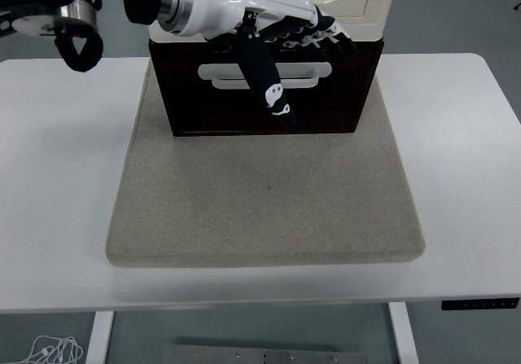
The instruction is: Open the drawer under the combination cabinet
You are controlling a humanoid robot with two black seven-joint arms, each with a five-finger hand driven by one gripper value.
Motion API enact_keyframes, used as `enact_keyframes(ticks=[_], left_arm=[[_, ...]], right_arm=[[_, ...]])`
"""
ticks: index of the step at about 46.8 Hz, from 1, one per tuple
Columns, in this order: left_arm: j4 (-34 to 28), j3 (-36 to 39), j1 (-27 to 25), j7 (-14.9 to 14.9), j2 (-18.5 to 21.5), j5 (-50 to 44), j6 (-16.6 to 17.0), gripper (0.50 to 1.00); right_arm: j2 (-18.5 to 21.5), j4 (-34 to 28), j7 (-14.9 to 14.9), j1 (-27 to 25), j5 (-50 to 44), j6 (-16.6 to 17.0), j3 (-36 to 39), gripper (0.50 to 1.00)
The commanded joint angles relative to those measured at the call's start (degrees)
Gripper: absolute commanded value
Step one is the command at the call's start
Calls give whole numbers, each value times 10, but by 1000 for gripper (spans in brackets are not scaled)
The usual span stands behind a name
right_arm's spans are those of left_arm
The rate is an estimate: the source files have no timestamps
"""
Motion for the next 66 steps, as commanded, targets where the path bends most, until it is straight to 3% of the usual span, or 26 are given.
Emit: enact_keyframes(ticks=[1,13,22,41,66], left_arm=[[1,1,2,31,-13,-4,12,1000],[5,1,36,96,-40,-7,81,1000],[16,5,52,102,-42,2,107,1000],[67,5,77,101,-42,26,105,1000],[79,18,83,101,-49,30,98,1000]], right_arm=[[0,0,0,0,0,-1,0,928],[0,0,0,0,0,0,0,926],[0,0,0,0,0,0,0,926],[0,0,0,0,0,0,0,926],[0,0,0,0,0,0,0,928]])
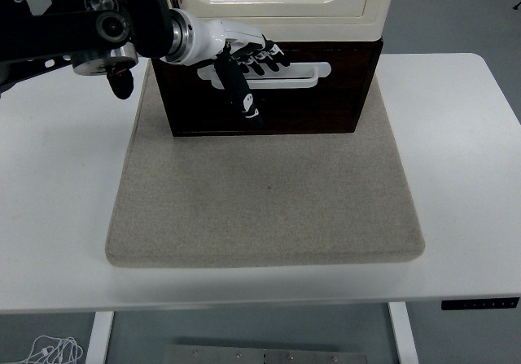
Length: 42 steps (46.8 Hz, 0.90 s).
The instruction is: Open the drawer under the combination cabinet
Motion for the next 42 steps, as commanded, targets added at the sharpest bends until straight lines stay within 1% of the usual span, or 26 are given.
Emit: enact_keyframes(ticks=[1,19,26,37,42], left_arm=[[3,0,0,0,-2,0,-3,1000],[25,1,6,-1,-4,0,-27,1000],[34,1,14,-1,-18,3,-28,1000],[48,1,17,-3,-20,8,-31,1000],[55,1,16,-3,-20,8,-42,1000]], right_arm=[[0,0,0,1,0,-1,0,928],[0,0,0,0,0,-1,0,926],[0,0,0,0,0,0,0,928],[0,0,0,0,0,-1,0,928],[0,0,0,0,0,0,-1,926]])
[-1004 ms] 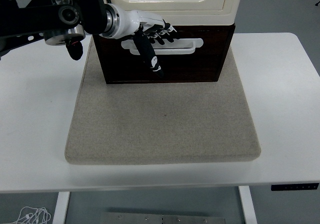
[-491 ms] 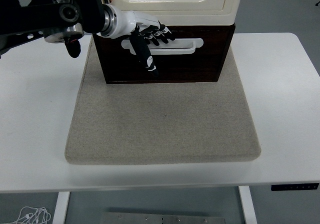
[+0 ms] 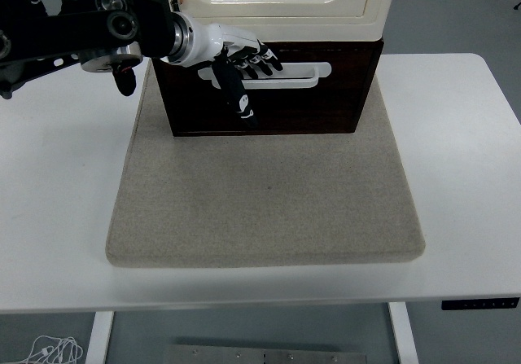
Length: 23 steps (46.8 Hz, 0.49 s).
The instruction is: Open the drawer under the combination cabinet
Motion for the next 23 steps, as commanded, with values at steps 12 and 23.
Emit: enact_keyframes(ticks=[12,23], left_arm=[[8,-1,-3,-2,0,-1,-14,1000],[8,-1,-4,-2,-1,-1,-31,1000]], right_arm=[[0,0,0,1,0,0,0,928],[0,0,0,0,0,0,0,926]])
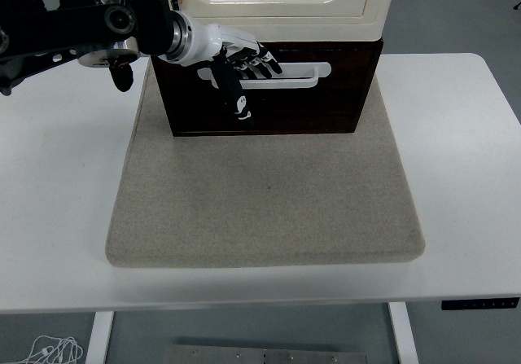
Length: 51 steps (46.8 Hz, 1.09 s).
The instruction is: Open the drawer under the combination cabinet
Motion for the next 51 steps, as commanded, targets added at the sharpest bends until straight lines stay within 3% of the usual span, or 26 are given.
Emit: enact_keyframes(ticks=[1,12,51], left_arm=[[0,0,-1,0,-1,0,-5,1000],[0,0,2,0,-21,0,-15,1000],[1,-24,-7,-5,-3,-2,-114,1000]], right_arm=[[0,0,0,0,0,0,0,926],[0,0,0,0,0,0,0,926],[0,0,0,1,0,0,0,926]])
